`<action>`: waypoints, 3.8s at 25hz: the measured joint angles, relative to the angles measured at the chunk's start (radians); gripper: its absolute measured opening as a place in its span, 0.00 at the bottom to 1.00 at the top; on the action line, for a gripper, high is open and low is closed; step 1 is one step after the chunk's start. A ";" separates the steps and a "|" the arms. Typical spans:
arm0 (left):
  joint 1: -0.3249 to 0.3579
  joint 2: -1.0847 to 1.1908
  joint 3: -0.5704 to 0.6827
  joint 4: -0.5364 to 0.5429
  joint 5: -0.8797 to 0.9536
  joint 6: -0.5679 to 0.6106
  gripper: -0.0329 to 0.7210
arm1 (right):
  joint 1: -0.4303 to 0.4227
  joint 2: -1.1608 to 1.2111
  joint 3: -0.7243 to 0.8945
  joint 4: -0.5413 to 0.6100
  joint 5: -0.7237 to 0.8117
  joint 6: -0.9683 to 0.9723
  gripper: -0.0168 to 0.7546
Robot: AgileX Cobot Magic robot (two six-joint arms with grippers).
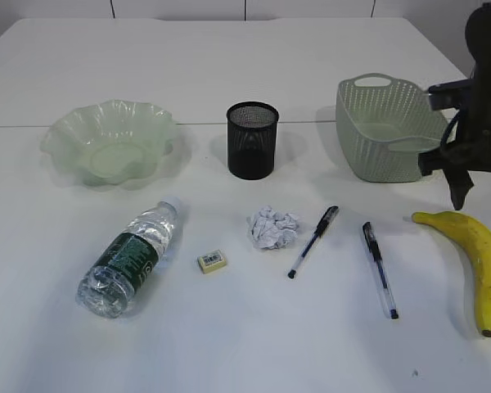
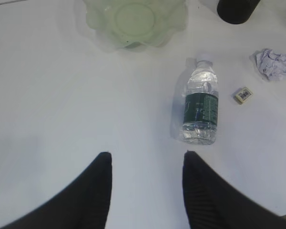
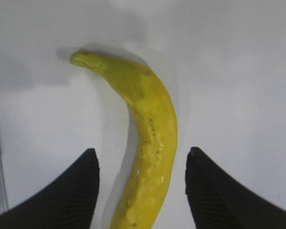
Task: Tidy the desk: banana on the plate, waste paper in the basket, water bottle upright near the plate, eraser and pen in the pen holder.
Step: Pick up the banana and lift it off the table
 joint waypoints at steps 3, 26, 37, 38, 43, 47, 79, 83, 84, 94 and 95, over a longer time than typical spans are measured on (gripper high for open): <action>0.000 0.000 0.000 0.000 0.000 0.000 0.50 | -0.025 0.021 0.000 0.006 0.009 -0.011 0.58; 0.000 0.001 0.000 0.000 0.008 0.000 0.50 | -0.043 0.119 0.000 0.035 -0.060 -0.093 0.58; 0.000 0.001 0.000 0.000 0.010 0.000 0.50 | -0.071 0.150 -0.007 0.005 -0.066 -0.093 0.58; 0.000 0.001 0.000 0.000 0.010 0.000 0.50 | -0.077 0.151 -0.007 0.005 -0.066 -0.093 0.58; 0.000 0.001 0.000 0.000 0.010 0.000 0.50 | -0.083 0.152 -0.007 0.003 -0.069 -0.096 0.58; 0.000 0.001 0.000 0.000 0.010 0.000 0.50 | -0.083 0.167 -0.007 0.005 -0.071 -0.100 0.58; 0.000 0.001 0.000 0.000 0.010 0.000 0.49 | -0.083 0.203 -0.007 0.019 -0.098 -0.123 0.53; 0.000 0.001 0.000 0.000 0.010 0.000 0.50 | -0.083 0.203 -0.007 0.019 -0.100 -0.123 0.47; 0.000 0.001 0.000 0.000 0.010 0.000 0.50 | -0.083 0.203 -0.007 0.019 -0.100 -0.123 0.45; 0.000 0.001 0.000 -0.011 0.010 0.000 0.50 | -0.083 0.203 -0.008 0.022 -0.104 -0.126 0.36; 0.000 0.001 0.000 -0.014 0.010 0.000 0.50 | -0.083 0.203 -0.008 0.022 -0.104 -0.128 0.36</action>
